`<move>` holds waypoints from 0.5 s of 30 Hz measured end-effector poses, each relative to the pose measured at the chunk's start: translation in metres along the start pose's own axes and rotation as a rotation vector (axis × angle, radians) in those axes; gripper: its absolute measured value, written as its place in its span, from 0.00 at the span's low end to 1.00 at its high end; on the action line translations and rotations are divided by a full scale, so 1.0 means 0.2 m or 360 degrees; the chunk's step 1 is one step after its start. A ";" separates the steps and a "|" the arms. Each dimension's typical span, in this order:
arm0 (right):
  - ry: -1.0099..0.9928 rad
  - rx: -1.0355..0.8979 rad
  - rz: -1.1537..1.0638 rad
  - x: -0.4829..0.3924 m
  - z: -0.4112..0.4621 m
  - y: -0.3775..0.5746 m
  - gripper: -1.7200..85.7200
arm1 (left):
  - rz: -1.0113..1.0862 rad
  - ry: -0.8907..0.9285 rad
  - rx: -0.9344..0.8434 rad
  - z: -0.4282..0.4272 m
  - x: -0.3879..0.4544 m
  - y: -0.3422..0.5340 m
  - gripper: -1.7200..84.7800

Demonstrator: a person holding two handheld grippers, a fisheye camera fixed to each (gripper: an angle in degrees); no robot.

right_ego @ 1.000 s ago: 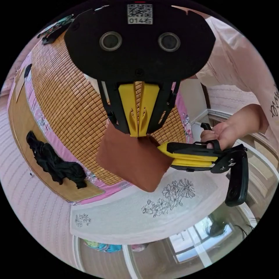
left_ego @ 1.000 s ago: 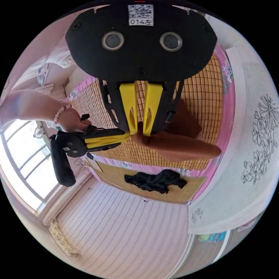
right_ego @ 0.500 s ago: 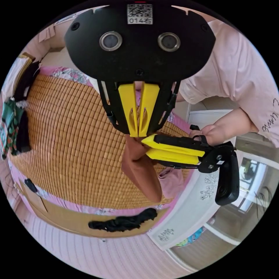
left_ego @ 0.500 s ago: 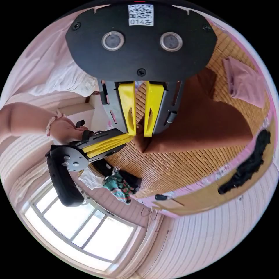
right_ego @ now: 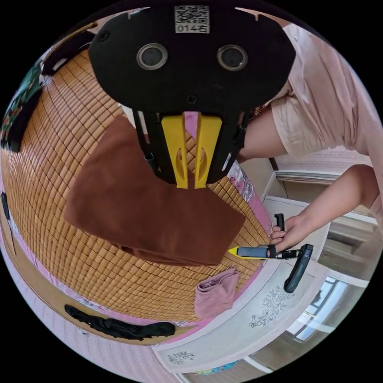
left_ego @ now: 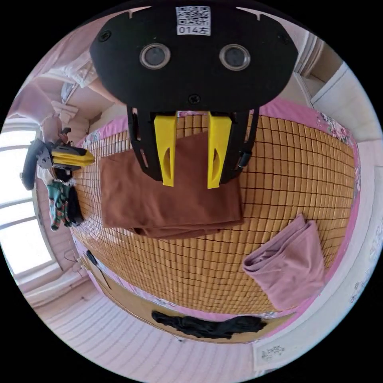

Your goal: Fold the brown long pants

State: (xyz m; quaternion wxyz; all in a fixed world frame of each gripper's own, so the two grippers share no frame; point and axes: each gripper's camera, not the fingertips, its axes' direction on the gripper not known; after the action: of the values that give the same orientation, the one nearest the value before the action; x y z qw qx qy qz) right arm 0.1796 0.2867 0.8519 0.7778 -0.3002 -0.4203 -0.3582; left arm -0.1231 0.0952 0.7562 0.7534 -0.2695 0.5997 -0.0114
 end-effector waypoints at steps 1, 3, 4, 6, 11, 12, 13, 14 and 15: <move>-0.0019 0.0033 -0.0056 -0.04 0.08 -0.09 0.06 | -0.0075 -0.0027 0.0027 0.04 -0.11 0.00 0.17; -0.0041 0.0032 -0.0164 -0.10 0.21 -0.24 0.08 | -0.0122 -0.0033 0.0035 0.12 -0.22 -0.01 0.17; -0.0038 0.0007 -0.0219 -0.14 0.30 -0.34 0.10 | -0.0125 -0.0017 0.0015 0.19 -0.27 -0.01 0.17; -0.0011 -0.0061 -0.0271 -0.19 0.44 -0.48 0.11 | -0.0112 0.0014 -0.0045 0.31 -0.31 -0.01 0.17; 0.0172 -0.0189 -0.0232 -0.25 0.72 -0.64 0.14 | -0.0112 0.0173 0.0012 0.42 -0.43 0.04 0.16; 0.0183 -0.0186 -0.0228 -0.26 0.72 -0.64 0.14 | -0.0144 0.0169 0.0015 0.41 -0.45 0.04 0.16; 0.0199 -0.0169 -0.0219 -0.26 0.73 -0.62 0.14 | -0.0158 0.0136 0.0051 0.38 -0.47 0.06 0.16; 0.0211 -0.0125 -0.0231 -0.26 0.72 -0.59 0.14 | -0.0148 0.0120 0.0086 0.36 -0.49 0.08 0.16; 0.0208 -0.0109 -0.0244 -0.26 0.72 -0.57 0.13 | -0.0145 0.0126 0.0097 0.35 -0.50 0.08 0.17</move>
State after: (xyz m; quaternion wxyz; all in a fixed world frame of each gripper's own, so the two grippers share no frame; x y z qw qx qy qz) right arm 0.0035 0.3486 0.8925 0.7631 -0.2696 -0.3778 -0.4497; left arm -0.0927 0.1715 0.8489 0.7356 -0.2730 0.6155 -0.0747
